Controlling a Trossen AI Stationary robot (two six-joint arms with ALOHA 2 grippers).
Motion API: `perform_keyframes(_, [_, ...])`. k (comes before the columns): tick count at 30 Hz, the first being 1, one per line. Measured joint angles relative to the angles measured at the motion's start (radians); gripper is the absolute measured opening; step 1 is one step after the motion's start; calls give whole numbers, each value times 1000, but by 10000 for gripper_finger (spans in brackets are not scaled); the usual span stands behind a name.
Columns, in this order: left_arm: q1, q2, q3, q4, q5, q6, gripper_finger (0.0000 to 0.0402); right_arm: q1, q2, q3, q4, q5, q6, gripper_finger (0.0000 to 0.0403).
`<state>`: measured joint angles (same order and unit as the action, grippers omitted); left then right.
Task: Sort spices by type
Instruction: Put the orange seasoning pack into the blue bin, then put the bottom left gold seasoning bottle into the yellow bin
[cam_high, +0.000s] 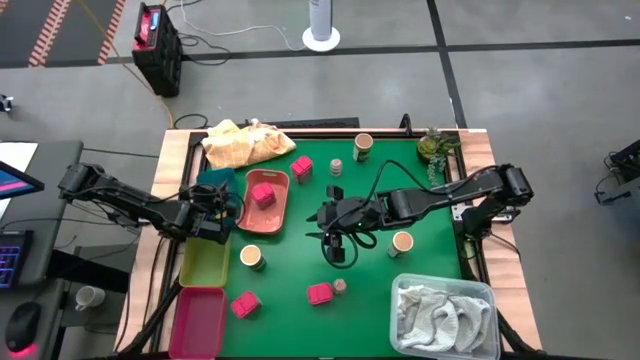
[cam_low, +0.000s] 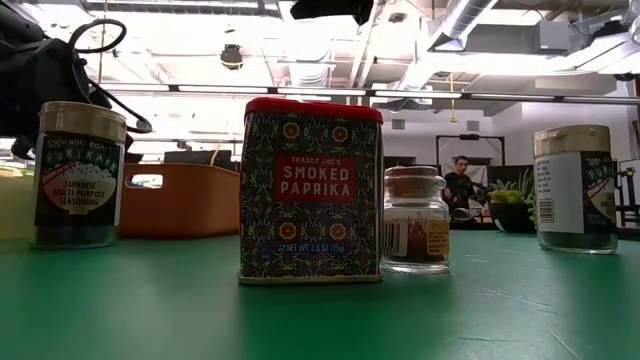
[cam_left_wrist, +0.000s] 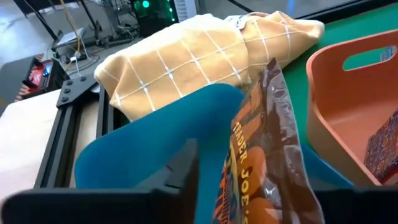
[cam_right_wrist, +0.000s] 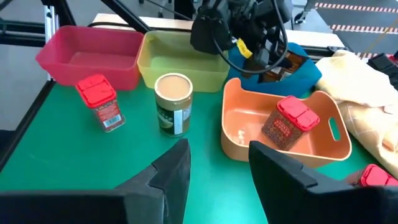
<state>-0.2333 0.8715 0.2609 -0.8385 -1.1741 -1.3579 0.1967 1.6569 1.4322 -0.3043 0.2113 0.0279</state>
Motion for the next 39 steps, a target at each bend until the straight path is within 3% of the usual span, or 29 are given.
perform_keyframes(6, [0,-2,54,-10,-33,128,172,-1,0,0,-9,0,-2,191])
perform_keyframes(17, [-20,-2,271,-9,11,418,186,-3,0,0,-48,0,-2,191])
perform_keyframes(22, [-112,-2,388,65,184,661,186,-3,0,0,-140,0,30,191])
perform_keyframes(26, [-219,-2,408,290,316,822,186,-3,0,0,-167,0,41,191])
perform_keyframes(31, [-319,19,409,504,446,848,187,-3,0,0,-171,103,45,191])
perform_keyframes(35, [-380,95,416,514,577,766,204,-3,0,0,-192,140,52,191])
perform_keyframes(39, [-434,202,473,476,595,759,234,-3,0,0,-183,186,51,191])
